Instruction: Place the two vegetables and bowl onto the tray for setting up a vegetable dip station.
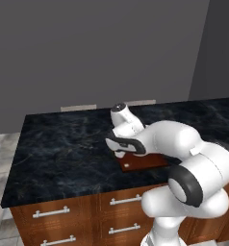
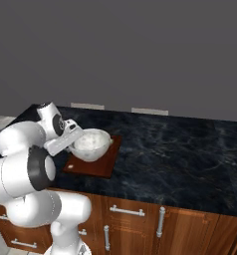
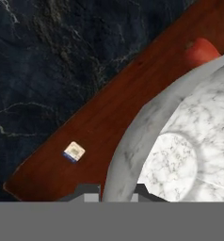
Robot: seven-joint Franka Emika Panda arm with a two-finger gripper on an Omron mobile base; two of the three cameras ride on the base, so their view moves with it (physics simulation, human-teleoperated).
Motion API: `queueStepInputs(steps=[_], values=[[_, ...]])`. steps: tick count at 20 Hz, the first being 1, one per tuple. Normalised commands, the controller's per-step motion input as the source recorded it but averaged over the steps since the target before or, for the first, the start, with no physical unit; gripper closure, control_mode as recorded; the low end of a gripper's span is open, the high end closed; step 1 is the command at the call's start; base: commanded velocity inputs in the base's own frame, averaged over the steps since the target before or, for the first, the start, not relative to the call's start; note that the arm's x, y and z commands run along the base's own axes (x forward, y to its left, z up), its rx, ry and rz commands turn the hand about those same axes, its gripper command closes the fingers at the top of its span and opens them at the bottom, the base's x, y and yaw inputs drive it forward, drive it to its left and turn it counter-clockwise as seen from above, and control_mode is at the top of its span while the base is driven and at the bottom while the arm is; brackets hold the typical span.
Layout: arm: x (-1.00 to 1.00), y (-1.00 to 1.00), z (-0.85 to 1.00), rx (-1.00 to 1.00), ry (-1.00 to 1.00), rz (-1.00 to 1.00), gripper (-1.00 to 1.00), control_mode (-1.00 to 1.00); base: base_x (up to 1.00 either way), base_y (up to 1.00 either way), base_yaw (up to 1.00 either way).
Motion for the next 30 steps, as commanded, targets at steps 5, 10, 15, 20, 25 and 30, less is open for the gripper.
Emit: queueStepInputs(steps=[5,10,15,20,25,30], values=[[-0.09,0.31,-0.24,0.0,0.0,0.02,1.0,-1.0,0.0,0.0,0.0],[-0.17,0.0,-0.16,0.0,0.0,0.02,1.0,-1.0,0.0,0.0,0.0],[-0.01,0.0,-0.09,0.0,0.0,0.02,1.0,-1.0,0.0,0.0,0.0],[0.0,-0.01,-0.02,0.0,0.0,0.02,1.0,-1.0,0.0,0.0,0.0],[0.0,0.0,0.0,0.0,0.0,0.0,-1.0,-1.0,0.0,0.0,0.0],[0.0,0.0,-0.01,0.0,0.0,0.0,-1.0,-1.0,0.0,0.0,0.0]])
